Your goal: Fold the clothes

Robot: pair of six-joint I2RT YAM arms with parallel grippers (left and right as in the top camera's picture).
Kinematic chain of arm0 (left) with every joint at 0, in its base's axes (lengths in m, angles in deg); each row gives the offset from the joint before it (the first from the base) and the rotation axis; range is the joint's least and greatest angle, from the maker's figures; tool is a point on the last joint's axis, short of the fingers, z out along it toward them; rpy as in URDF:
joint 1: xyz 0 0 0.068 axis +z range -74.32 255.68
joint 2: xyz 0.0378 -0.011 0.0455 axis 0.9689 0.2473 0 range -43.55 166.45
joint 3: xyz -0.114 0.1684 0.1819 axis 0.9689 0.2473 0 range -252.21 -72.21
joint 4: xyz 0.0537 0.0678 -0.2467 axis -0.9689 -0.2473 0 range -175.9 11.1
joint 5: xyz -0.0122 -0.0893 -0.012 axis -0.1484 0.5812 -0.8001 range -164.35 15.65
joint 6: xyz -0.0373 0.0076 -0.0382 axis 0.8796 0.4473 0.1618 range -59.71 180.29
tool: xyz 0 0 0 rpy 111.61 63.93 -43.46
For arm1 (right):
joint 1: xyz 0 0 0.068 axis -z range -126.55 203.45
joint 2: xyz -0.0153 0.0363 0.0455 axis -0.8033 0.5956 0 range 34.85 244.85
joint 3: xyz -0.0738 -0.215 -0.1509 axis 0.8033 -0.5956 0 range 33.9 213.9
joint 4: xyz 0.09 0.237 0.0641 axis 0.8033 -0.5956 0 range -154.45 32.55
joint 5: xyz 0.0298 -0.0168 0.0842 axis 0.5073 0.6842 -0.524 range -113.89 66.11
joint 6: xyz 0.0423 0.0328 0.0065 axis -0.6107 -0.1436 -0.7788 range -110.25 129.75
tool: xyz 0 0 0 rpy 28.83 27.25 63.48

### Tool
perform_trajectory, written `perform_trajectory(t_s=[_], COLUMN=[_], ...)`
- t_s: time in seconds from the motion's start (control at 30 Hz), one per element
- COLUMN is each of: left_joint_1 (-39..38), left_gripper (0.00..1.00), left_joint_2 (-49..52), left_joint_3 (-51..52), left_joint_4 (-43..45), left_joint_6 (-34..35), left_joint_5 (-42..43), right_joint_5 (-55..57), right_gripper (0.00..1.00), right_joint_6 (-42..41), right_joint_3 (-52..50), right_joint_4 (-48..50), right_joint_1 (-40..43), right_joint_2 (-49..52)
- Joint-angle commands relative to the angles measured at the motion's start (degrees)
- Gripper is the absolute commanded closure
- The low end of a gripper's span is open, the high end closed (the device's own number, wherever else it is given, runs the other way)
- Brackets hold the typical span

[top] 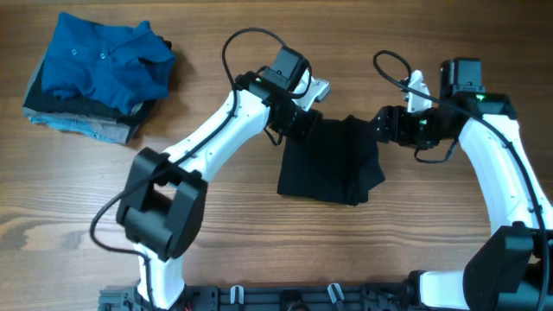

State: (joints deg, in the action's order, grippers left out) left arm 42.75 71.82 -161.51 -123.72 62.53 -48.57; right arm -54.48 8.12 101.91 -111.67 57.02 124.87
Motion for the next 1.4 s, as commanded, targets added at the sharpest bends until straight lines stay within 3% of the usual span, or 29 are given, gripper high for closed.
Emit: perform_trajectory(t_s=[0.0,0.03,0.13,0.17,0.37,0.53,0.6,0.77,0.87,1.0,1.03,1.1,1.13,1.23,1.27,1.3,1.37], left_joint_1=[0.09,0.11,0.11,0.11,0.11,0.11,0.11,0.11,0.11,0.11,0.11,0.33,0.63,2.12,2.36,2.6,2.84], left_gripper=[0.93,0.91,0.87,0.86,0.8,0.76,0.73,0.64,0.51,0.33,0.29,0.25,0.26,0.35,0.43,0.58,0.71], left_joint_2=[3.93,4.42,5.35,5.49,5.55,5.55,5.55,5.35,3.82,-0.94,-2.32,-4.61,-5.33,-5.44,-5.35,-5.31,-5.31], left_joint_3=[2.08,2.19,2.21,2.21,2.21,2.21,2.21,2.19,1.84,0.57,0.57,0.57,0.57,0.59,0.59,0.63,1.05], left_joint_4=[2.05,2.89,4.24,4.31,4.28,4.04,4.13,4.11,4.04,3.58,3.52,2.97,2.19,-3.21,-4.52,-6.23,-8.79], left_joint_6=[-0.48,-0.48,-0.46,-0.46,-0.46,-0.26,-0.26,-0.28,-0.26,0.11,0.22,0.17,0.2,0.28,0.57,0.83,0.79], left_joint_5=[-8.07,-8.96,-12.52,-13.49,-14.36,-14.34,-14.34,-14.29,-12.2,-7.98,-8.02,-8.28,-8.26,-8.2,-8.13,-7.28,-2.8], right_joint_5=[2.36,1.88,1.6,2.95,17.94,19.06,19.63,27.1,19.47,-5.4,-7.34,-7.72,-6.6,-2.64,-2.64,-2.62,-2.38], right_gripper=[0.46,0.54,0.92,0.96,0.96,0.96,0.88,0.89,0.81,0.66,0.69,0.89,0.95,0.96,0.96,0.96,0.96], right_joint_6=[-6.25,-7.3,-9.33,-10.62,-24.13,-21.88,-20.55,-19.65,-12.22,3.26,3.08,3.13,2.99,2.82,2.4,1.03,-1.95], right_joint_3=[-3.32,-4.17,-5.14,-5.14,-5.14,-5.14,-5.14,-4.61,-3.04,-2.34,-2.36,-2.91,-3.54,-7.8,-9.05,-10.69,-14.58], right_joint_4=[4.04,5.68,7.43,7.56,5.29,3.54,3.21,2.62,2.25,2.78,2.27,1.81,1.53,2.1,2.75,3.89,7.54], right_joint_1=[-1.49,-1.55,-1.6,-1.57,0.66,3.17,3.28,5.05,5.68,5.62,5.57,4.74,3.8,-0.07,-0.79,-1.53,-2.64], right_joint_2=[0.52,0.52,0.52,0.52,0.5,0.5,0.5,0.5,0.35,-0.17,-0.13,-0.13,-0.11,1.03,1.44,1.99,3.85])
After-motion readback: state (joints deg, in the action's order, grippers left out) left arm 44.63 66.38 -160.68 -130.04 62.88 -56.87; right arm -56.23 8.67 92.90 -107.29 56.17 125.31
